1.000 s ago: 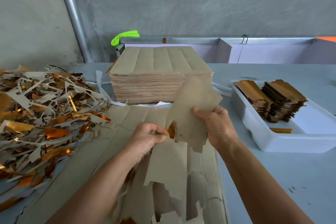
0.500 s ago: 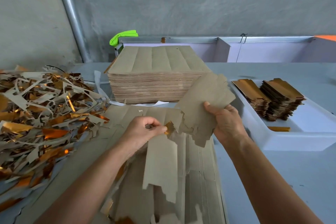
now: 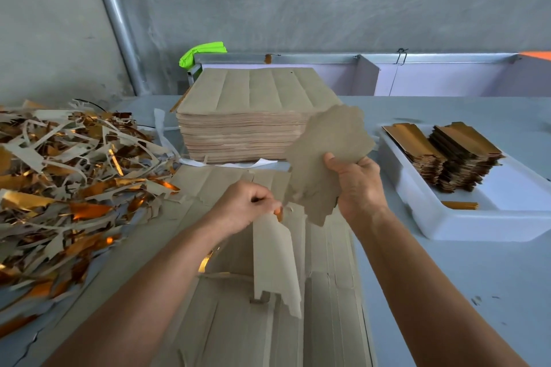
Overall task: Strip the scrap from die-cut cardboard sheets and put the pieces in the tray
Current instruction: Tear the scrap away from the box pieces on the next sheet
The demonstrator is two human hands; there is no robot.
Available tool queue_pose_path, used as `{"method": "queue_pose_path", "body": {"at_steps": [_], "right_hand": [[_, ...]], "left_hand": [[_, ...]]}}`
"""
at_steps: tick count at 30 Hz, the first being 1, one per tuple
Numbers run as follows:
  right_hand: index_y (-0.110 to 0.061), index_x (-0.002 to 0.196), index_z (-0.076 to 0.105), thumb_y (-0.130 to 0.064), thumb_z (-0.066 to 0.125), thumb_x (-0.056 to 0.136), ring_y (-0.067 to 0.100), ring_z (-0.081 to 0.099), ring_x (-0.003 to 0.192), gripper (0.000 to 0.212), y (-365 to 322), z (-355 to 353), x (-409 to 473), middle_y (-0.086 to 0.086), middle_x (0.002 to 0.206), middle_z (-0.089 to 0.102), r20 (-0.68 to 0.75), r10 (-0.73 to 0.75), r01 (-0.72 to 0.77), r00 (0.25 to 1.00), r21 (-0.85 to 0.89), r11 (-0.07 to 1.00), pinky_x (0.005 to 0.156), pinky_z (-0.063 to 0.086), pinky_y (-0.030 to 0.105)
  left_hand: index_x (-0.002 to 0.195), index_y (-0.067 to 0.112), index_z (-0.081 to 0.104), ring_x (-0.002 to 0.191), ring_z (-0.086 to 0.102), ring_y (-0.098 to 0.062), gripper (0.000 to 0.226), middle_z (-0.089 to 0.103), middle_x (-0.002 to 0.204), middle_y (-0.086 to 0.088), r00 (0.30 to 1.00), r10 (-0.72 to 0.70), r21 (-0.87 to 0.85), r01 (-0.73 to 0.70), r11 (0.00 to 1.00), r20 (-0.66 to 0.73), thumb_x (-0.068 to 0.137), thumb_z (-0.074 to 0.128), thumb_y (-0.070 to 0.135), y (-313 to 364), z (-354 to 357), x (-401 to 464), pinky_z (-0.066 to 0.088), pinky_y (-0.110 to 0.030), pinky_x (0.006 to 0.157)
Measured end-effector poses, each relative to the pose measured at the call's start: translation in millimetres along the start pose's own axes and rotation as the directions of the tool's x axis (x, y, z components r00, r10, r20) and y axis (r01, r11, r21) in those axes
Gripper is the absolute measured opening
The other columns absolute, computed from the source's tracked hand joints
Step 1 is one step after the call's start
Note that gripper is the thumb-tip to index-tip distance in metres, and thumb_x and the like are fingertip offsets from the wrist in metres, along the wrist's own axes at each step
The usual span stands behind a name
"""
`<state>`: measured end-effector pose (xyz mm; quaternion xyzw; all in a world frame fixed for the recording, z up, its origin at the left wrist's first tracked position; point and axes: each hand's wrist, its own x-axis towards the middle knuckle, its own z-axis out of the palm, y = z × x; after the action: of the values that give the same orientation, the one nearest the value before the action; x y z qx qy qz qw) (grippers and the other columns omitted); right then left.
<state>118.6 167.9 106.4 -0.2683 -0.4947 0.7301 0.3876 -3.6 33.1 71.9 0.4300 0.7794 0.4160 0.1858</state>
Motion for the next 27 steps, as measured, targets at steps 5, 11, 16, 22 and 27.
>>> {"method": "queue_pose_path", "body": {"at_steps": [5,11,16,22,27], "right_hand": [[-0.006,0.102,0.064,-0.001,0.061,0.087,0.018,0.068,0.08,0.016,-8,-25,13,0.004,0.089,0.07,-0.117,-0.046,0.039,0.992,-0.059,0.998,0.067,0.058,0.032],[-0.035,0.147,0.019,0.006,0.063,0.082,0.007,0.054,0.092,0.089,0,-44,15,-0.02,0.102,0.048,0.198,-0.137,0.229,0.971,-0.586,0.777,0.075,0.053,0.034],[-0.019,0.105,0.072,0.006,0.054,0.087,0.012,0.066,0.078,0.036,18,-25,-9,0.002,0.098,0.072,0.382,0.203,0.046,0.902,-0.552,0.833,0.06,0.054,0.02],[-0.002,0.102,0.07,-0.031,0.061,0.087,0.028,0.068,0.085,0.033,22,0,-16,0.012,0.094,0.072,0.253,0.425,-0.378,0.869,-0.216,0.9,0.08,0.055,0.037],[-0.009,0.083,0.07,-0.014,0.072,0.08,0.023,0.068,0.074,0.006,26,9,-18,0.011,0.085,0.073,0.061,0.28,-0.253,0.958,-0.278,0.927,0.062,0.059,0.032]], "left_hand": [[0.078,0.009,0.07,0.071,0.053,-0.014,0.016,0.064,0.073,-0.003,0.998,0.036,-0.1,-0.04,0.994,-0.043,0.09,0.062,0.016,-1,-13,-3,0.042,-0.028,0.069],[0.078,0.018,0.07,0.068,0.057,0.001,0.015,0.067,0.071,0.013,0.982,0.088,-0.3,-0.136,0.944,-0.167,0.09,0.061,0.017,14,-32,5,0.043,-0.015,0.064],[0.082,0.005,0.07,0.065,0.048,-0.005,0.014,0.061,0.076,-0.007,0.951,0.145,-0.233,-0.212,0.949,-0.275,0.091,0.06,0.008,22,-22,13,0.036,-0.016,0.06],[0.078,-0.004,0.069,0.067,0.047,-0.012,0.013,0.059,0.07,-0.008,0.899,0.268,0.006,-0.284,0.959,-0.346,0.088,0.062,0.003,21,-12,18,0.035,-0.024,0.062],[0.07,-0.005,0.062,0.059,0.042,-0.015,0.021,0.05,0.059,-0.004,0.866,0.25,0.097,-0.231,0.968,-0.433,0.088,0.061,0.005,18,-11,22,0.034,-0.028,0.058]]}}
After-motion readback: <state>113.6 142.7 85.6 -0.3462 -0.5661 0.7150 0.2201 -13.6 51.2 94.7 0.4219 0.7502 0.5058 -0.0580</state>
